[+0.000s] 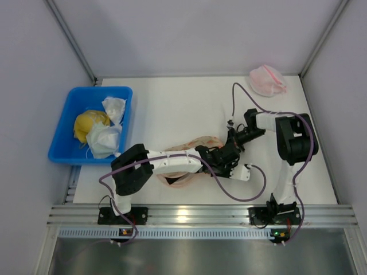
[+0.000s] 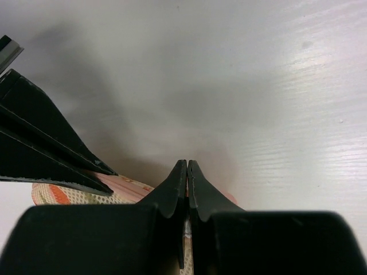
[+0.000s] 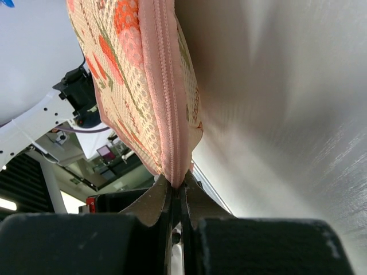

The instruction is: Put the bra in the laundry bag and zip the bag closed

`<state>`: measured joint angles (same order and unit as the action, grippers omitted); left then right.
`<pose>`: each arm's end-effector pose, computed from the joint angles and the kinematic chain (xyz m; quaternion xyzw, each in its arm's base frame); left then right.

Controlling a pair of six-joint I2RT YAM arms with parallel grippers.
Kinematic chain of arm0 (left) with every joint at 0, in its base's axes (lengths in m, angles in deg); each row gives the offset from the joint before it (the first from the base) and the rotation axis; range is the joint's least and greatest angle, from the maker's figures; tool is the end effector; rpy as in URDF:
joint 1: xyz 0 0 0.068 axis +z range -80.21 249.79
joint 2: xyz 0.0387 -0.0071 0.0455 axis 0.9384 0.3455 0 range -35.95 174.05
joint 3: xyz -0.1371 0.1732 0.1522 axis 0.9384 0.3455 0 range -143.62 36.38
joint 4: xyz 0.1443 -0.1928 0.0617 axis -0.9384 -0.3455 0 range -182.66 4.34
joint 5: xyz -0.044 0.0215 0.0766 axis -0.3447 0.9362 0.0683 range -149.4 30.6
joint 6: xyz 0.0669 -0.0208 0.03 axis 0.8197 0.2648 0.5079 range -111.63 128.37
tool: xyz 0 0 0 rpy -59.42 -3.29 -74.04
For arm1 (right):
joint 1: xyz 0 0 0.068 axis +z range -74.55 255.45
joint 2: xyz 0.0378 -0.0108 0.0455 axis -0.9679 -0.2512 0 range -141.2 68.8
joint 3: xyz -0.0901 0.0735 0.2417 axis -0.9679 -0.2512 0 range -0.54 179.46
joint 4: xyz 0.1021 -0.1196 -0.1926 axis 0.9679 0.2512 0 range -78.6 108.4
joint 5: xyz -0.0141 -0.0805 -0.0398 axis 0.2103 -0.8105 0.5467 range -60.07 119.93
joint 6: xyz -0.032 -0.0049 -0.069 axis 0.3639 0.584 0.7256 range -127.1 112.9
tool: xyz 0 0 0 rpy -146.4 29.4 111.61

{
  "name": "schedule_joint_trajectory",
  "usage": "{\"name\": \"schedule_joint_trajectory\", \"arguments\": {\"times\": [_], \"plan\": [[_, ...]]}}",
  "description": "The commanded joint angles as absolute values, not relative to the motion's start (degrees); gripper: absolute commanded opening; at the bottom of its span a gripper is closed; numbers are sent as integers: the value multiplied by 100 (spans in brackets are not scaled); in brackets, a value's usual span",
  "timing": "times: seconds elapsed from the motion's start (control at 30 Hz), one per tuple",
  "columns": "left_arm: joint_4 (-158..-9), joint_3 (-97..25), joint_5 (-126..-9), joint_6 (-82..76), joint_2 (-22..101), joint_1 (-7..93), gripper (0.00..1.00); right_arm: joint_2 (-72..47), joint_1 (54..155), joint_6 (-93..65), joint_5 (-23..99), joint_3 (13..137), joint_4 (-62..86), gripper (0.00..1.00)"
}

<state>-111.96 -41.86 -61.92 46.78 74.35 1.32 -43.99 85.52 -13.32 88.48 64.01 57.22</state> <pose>0.1480 -0.3828 0.1668 0.7762 0.5681 -0.0911 0.2577 0.2971 0.1088 0.1126 0.0119 -0.8718 -0.4794 0.0998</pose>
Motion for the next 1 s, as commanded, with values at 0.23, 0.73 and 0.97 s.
{"name": "schedule_joint_trajectory", "arguments": {"times": [0.23,0.73,0.97], "plan": [[-11220,-3192,-7047,3807,6505,-140,0,-4493,8178,-1308,8539,6968,5148,0],[-11114,-1575,-7434,3641,5546,-255,0,-4765,7844,-1229,8161,7293,5157,0],[-11123,-977,-7337,3658,5124,-272,0,-4827,7730,-1255,8056,7408,5157,0]]}}
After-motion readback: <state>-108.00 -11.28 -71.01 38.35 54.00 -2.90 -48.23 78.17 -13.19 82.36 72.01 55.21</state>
